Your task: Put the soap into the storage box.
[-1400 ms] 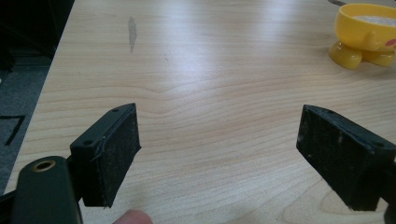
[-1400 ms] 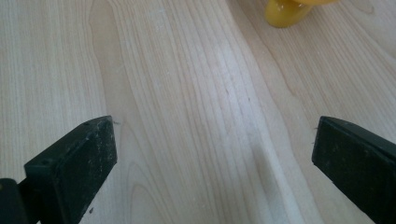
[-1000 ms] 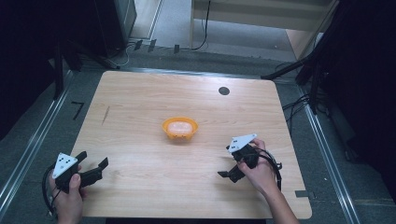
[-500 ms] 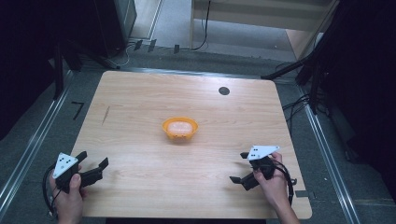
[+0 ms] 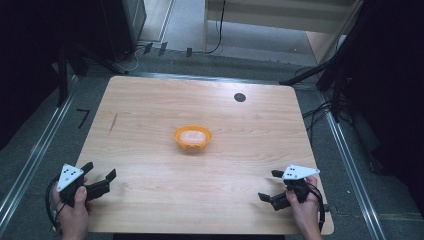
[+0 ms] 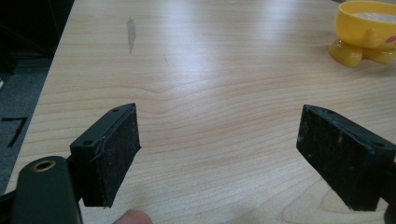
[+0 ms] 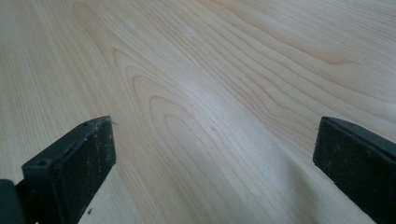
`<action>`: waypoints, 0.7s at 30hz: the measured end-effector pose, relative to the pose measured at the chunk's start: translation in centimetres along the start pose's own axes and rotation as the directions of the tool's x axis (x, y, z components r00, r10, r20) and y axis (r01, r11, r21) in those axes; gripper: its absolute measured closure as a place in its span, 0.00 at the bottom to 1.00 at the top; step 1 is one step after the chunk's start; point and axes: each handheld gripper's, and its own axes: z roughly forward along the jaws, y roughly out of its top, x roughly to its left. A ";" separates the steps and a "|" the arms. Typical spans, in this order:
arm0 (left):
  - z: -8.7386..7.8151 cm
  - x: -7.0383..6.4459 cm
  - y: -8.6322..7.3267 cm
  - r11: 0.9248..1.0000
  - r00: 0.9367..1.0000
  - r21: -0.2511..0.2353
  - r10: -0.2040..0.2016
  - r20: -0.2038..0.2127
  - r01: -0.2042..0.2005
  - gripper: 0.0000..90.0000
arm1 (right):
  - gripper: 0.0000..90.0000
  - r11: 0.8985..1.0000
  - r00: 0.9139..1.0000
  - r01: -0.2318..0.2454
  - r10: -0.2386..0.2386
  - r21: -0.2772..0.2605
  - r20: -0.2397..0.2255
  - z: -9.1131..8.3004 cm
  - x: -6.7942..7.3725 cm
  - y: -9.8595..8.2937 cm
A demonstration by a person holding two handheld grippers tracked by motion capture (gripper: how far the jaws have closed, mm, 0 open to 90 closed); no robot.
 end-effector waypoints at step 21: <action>0.0 0.0 0.0 1.000 1.000 -0.001 -0.003 -0.003 0.003 0.16 | 0.00 0.990 0.982 -0.078 0.097 -0.121 0.161 -4.8 -0.5 -5.2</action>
